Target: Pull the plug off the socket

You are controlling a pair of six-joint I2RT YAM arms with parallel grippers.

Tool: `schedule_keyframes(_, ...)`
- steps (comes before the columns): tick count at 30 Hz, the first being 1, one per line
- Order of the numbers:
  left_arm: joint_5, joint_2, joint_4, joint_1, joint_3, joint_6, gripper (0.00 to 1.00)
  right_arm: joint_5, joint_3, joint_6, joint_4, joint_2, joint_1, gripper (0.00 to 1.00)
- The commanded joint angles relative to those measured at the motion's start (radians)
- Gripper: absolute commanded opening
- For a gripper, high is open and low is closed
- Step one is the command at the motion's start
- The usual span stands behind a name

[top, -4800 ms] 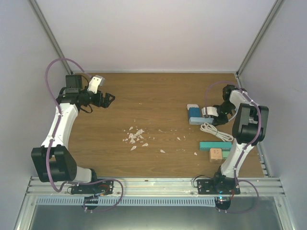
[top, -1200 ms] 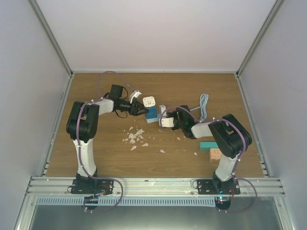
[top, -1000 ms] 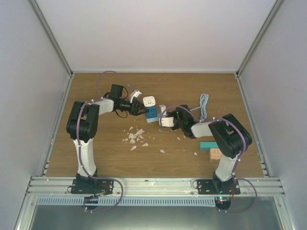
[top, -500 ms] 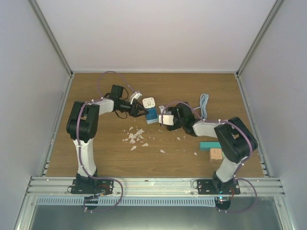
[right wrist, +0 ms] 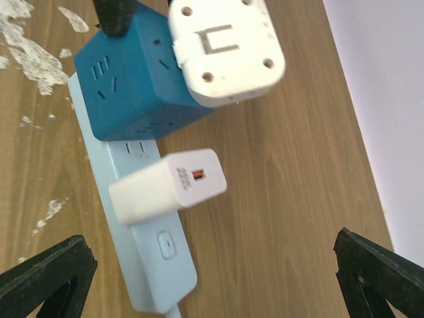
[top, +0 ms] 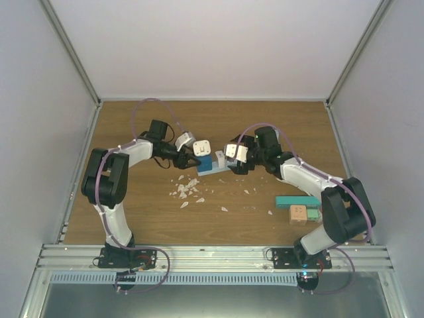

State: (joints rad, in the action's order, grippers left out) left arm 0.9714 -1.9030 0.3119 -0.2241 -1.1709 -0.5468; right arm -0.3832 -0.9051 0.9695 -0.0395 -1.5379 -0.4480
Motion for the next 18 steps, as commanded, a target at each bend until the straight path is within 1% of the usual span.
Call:
schedule_keyframes(1,-0.064,0.101,0.026,-0.01,0.085,-0.154,0.43,-0.116,-0.026,-0.069,-0.189,0.047,0.032,1.0)
schedule_keyframes(5,-0.112,0.184,0.003,-0.009,0.174,-0.274,0.43,-0.129,-0.018,-0.072,-0.234,0.067,0.043,1.0)
schedule_keyframes(8,-0.147,0.232,-0.022,-0.01,0.232,-0.333,0.43,-0.147,-0.035,-0.069,-0.282,0.058,0.054,1.0)
schedule_keyframes(12,-0.19,0.305,-0.079,-0.009,0.32,-0.412,0.43,-0.216,-0.087,-0.029,-0.374,0.033,0.056,1.0)
schedule_keyframes(14,-0.208,0.337,-0.113,-0.011,0.36,-0.437,0.43,-0.276,-0.121,-0.004,-0.427,0.006,0.053,1.0)
schedule_keyframes(18,-0.217,0.375,-0.144,-0.011,0.405,-0.464,0.43,-0.368,-0.2,-0.019,-0.48,-0.073,0.028,0.99)
